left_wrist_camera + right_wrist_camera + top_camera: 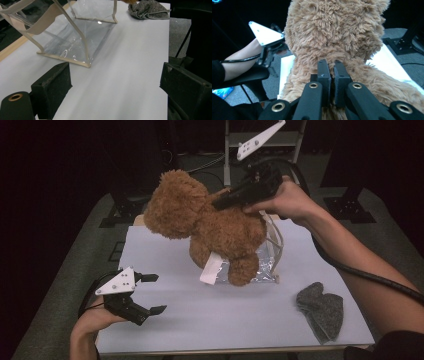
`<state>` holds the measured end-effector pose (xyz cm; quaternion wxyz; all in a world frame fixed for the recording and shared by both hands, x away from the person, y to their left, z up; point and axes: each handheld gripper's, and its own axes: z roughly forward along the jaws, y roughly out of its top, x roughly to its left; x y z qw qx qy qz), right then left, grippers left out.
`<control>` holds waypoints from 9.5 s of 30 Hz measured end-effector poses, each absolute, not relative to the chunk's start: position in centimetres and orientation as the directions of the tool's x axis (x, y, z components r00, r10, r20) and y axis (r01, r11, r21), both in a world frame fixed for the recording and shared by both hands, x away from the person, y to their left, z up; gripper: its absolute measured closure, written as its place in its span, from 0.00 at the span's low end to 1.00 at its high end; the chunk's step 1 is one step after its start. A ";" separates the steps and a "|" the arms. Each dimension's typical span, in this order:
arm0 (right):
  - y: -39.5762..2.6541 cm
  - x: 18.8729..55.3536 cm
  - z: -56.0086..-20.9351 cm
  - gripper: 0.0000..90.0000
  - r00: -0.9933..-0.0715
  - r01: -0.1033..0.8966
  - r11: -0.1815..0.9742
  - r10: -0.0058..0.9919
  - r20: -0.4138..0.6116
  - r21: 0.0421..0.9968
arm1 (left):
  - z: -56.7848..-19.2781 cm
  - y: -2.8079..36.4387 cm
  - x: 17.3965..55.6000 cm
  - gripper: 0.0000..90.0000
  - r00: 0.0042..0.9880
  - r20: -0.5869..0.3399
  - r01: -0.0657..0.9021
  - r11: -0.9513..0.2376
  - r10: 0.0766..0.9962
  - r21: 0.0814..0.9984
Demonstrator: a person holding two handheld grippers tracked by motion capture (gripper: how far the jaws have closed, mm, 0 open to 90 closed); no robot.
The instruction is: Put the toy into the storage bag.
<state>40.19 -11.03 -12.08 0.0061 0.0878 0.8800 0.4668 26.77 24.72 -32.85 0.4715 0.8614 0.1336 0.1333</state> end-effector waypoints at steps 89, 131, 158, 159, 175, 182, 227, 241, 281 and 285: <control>-11.2 48.8 -14.4 0.96 -0.966 0.222 0.555 0.236 0.104 0.802 | -33.2 24.1 26.6 0.09 0.944 0.096 0.096 -0.537 0.317 0.838; -19.2 50.4 -24.0 0.96 -0.915 0.377 0.495 0.331 0.231 0.783 | -33.6 23.3 26.6 0.09 0.952 0.084 0.099 -0.556 0.294 0.825; -19.4 48.6 -27.1 0.94 -0.915 0.389 0.598 0.338 0.219 0.701 | -33.6 23.2 26.4 0.09 0.954 0.087 0.094 -0.560 0.288 0.823; -19.5 48.6 -27.3 0.94 -0.914 0.391 0.598 0.343 0.218 0.699 | -33.6 23.2 26.4 0.09 0.954 0.089 0.092 -0.561 0.287 0.822; -19.7 48.4 -28.0 0.84 -0.906 0.394 0.598 0.380 0.186 0.697 | -33.5 23.2 26.2 0.09 0.952 0.091 0.093 -0.560 0.291 0.823; -19.5 48.7 -27.3 0.80 -0.906 0.392 0.606 0.386 0.175 0.692 | -33.5 23.1 26.2 0.09 0.953 0.093 0.090 -0.565 0.287 0.820; -17.5 47.6 -29.8 0.99 -0.922 0.359 0.744 0.376 0.090 0.564 | -33.5 23.2 26.1 0.09 0.954 0.090 0.089 -0.561 0.284 0.823; -17.8 47.5 -28.9 0.92 -0.930 0.331 0.701 0.357 0.092 0.631 | -33.4 23.1 26.0 0.09 0.955 0.094 0.084 -0.560 0.282 0.824; -7.0 52.8 -25.0 0.84 -0.925 0.274 0.675 0.379 -0.003 0.685 | -33.4 23.5 25.9 0.09 0.954 0.093 0.085 -0.557 0.285 0.826; -7.5 52.3 -25.4 0.89 -0.932 0.270 0.694 0.362 0.001 0.667 | -33.3 23.6 25.8 0.09 0.954 0.098 0.082 -0.559 0.284 0.825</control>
